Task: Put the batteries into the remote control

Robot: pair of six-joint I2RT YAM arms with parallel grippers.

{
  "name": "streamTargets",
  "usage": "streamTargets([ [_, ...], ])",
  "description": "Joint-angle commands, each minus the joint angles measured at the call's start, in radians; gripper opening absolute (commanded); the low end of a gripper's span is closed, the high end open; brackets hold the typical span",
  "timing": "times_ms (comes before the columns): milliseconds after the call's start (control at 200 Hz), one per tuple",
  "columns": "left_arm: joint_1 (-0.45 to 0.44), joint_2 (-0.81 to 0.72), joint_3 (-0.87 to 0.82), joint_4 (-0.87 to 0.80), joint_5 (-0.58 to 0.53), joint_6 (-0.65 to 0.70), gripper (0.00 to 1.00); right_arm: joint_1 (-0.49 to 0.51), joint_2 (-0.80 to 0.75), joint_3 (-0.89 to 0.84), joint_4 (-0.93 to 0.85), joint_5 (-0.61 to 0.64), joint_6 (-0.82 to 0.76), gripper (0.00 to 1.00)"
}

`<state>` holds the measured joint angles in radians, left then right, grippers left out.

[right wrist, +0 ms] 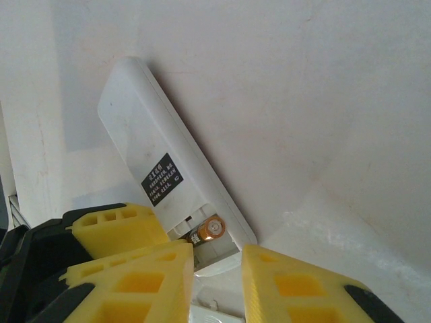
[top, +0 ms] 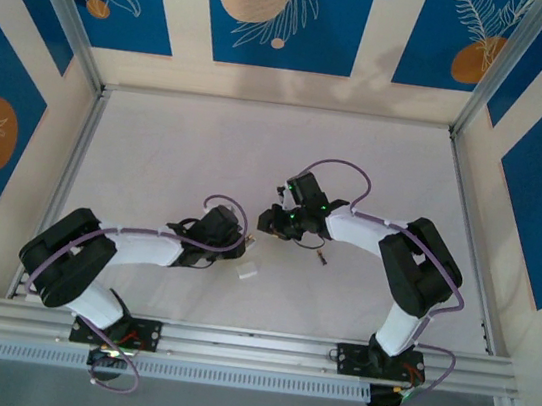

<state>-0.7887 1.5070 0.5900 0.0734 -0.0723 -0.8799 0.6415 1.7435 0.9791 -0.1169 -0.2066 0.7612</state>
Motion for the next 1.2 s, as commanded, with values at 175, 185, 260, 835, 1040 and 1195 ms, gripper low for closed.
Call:
streamTargets([
  [175, -0.005, 0.059, -0.035, -0.062, -0.009, 0.019, 0.36, 0.013, 0.021, 0.031, -0.009, -0.032, -0.017, 0.22],
  [185, -0.005, 0.059, -0.033, -0.062, -0.009, 0.02, 0.36, 0.013, 0.022, 0.033, -0.01, -0.033, -0.017, 0.22],
  [260, -0.004, 0.058, -0.034, -0.063, -0.009, 0.022, 0.36, 0.012, 0.042, 0.05, -0.009, -0.042, -0.017, 0.17],
  [835, -0.004, 0.065, -0.03, -0.062, -0.007, 0.019, 0.37, 0.05, 0.1, 0.056, -0.001, -0.062, 0.005, 0.12],
  [1040, -0.004, 0.057, -0.04, -0.051, -0.013, 0.018, 0.37, 0.054, 0.097, 0.04, 0.007, -0.059, 0.024, 0.12],
  [1195, -0.005, 0.056, -0.055, -0.033, -0.013, 0.019, 0.37, 0.051, 0.092, 0.038, 0.004, -0.052, 0.023, 0.13],
])
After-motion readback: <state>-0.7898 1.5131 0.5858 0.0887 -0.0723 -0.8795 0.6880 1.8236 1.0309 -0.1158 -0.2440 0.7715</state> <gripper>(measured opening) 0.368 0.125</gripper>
